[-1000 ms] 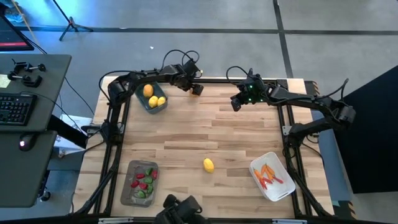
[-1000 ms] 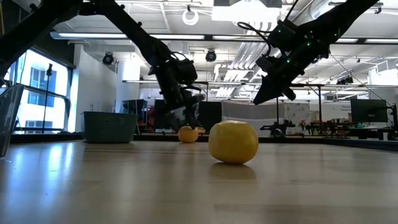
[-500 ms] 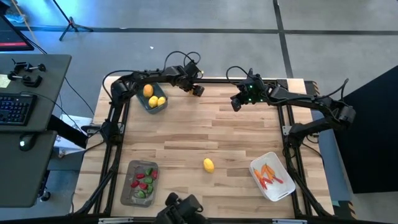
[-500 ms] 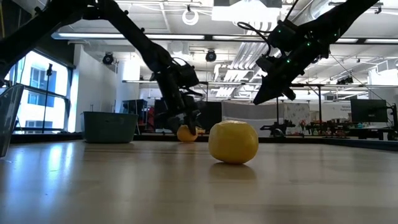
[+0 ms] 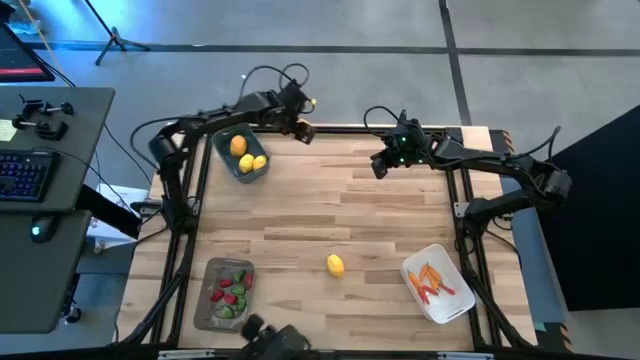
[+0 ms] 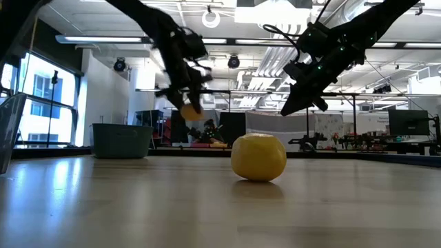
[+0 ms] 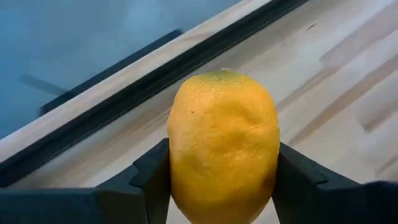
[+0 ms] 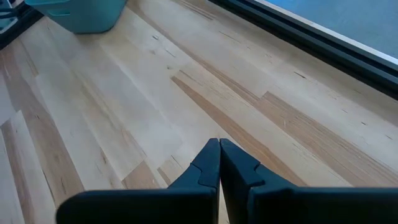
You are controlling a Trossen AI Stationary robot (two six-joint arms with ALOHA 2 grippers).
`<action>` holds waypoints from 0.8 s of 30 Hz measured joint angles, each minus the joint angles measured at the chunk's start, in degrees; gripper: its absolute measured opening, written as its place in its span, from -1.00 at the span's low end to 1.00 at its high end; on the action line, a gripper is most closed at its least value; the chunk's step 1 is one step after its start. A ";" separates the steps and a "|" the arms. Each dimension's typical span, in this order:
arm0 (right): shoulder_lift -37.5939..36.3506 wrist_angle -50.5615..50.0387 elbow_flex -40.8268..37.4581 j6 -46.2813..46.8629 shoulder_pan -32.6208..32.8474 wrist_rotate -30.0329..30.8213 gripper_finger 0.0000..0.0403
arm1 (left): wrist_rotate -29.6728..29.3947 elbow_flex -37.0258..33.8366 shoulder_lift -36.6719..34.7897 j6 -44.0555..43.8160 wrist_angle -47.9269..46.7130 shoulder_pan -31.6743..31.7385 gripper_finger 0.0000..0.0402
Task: Sort produce into baskets
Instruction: Put the lemon into the blue bin
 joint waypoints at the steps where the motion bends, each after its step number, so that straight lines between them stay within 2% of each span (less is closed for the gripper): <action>1: 0.00 0.03 0.00 0.00 0.00 -0.02 -1.00 | -1.07 -0.15 -1.64 -0.62 -2.43 -0.15 -0.06; 5: 0.00 0.36 0.00 0.00 0.00 -0.11 -1.00 | -1.94 -3.95 -7.80 -5.53 -9.19 0.38 -0.06; 13: 0.00 1.64 0.00 0.18 0.00 -0.11 -1.00 | -3.91 -21.99 -20.63 -16.58 -9.60 4.23 -0.06; 19: 0.00 2.79 0.00 0.19 0.00 -0.11 -1.00 | -4.52 -32.41 -24.04 -20.88 -0.68 7.17 -0.06; 24: 0.00 2.95 0.00 0.55 0.33 -0.07 -1.00 | -6.55 -34.12 -23.91 -21.28 4.31 9.11 0.04</action>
